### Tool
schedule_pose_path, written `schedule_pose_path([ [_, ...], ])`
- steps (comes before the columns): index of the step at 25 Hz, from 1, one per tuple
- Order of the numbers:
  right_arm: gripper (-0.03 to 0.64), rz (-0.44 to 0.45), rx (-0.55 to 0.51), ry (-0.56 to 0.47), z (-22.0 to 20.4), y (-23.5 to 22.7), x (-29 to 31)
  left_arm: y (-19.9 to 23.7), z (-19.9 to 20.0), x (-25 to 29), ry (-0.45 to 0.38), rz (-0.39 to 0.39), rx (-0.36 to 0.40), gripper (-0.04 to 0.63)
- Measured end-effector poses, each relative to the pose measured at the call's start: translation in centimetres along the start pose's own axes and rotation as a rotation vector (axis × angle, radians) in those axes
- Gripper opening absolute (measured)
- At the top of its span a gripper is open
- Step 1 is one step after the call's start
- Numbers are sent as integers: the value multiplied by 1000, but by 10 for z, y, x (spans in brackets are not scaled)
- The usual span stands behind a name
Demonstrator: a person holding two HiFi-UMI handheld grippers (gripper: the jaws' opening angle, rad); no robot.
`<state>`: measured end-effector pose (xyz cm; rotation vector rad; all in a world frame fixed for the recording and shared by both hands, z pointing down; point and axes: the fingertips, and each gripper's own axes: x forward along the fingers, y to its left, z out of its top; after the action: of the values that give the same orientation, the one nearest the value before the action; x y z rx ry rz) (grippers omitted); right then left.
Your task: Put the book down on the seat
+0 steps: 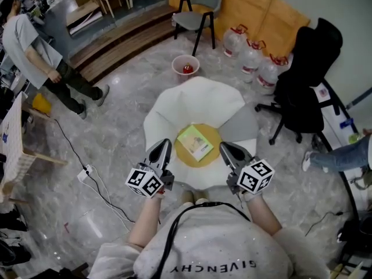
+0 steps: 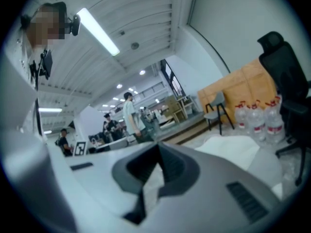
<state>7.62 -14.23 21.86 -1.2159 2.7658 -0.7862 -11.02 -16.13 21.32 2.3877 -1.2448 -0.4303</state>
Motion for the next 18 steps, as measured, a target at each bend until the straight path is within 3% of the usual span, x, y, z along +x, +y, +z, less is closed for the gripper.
schedule_pose_path([
  [18, 14, -17, -2, 15, -3, -4, 0, 6, -7, -5, 20, 22, -21, 23],
])
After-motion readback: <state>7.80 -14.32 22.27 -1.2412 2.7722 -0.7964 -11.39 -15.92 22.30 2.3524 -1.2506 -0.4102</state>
